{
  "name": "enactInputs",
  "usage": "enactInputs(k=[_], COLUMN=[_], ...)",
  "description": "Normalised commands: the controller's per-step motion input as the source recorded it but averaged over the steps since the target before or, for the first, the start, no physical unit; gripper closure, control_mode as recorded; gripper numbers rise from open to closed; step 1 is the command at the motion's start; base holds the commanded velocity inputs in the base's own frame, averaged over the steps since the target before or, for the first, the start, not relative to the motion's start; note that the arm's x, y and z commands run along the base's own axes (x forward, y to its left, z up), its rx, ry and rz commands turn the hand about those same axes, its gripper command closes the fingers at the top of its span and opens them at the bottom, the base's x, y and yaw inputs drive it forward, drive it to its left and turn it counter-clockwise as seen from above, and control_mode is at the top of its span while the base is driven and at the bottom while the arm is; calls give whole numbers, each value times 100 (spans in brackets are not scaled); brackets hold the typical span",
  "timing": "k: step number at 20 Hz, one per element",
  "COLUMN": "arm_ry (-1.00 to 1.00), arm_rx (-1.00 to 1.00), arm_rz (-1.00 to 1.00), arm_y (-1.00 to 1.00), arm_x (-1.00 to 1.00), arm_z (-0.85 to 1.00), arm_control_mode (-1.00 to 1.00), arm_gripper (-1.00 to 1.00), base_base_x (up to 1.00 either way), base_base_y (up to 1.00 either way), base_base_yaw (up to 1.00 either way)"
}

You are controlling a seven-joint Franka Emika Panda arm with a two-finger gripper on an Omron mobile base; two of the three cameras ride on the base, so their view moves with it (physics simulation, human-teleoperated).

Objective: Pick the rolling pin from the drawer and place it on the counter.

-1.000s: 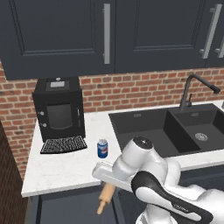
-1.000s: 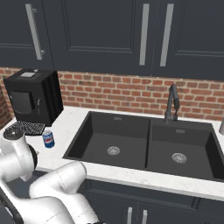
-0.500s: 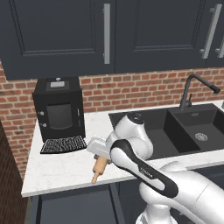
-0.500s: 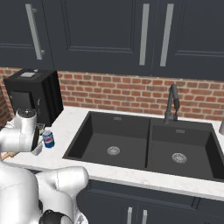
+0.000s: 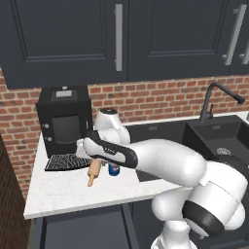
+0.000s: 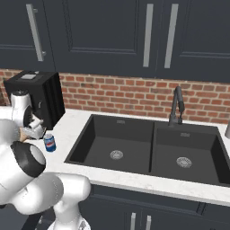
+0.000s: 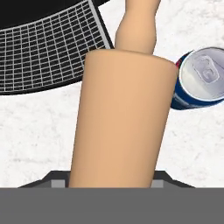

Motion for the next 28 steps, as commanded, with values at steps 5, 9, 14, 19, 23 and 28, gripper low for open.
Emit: enactInputs(k=[5,9,14,19,23,28], arm_ry=[12,9,2,0,0,0], arm_rx=[-16,-7,-1,-3,-3,0], arm_rz=[5,9,8,3,2,0], arm_y=[61,33,3,0,3,4], arm_x=[10,-1,-9,-4,-3,0], arm_z=[-3,-19,-47,-69,-70,-50], arm_control_mode=[-100,-100,-100,-100,-100,-100], arm_gripper=[100,100,100,100,100,100], base_base_x=[0,0,0,0,0,0], base_base_y=[0,0,0,0,0,0], base_base_yaw=[0,0,0,0,0,0])
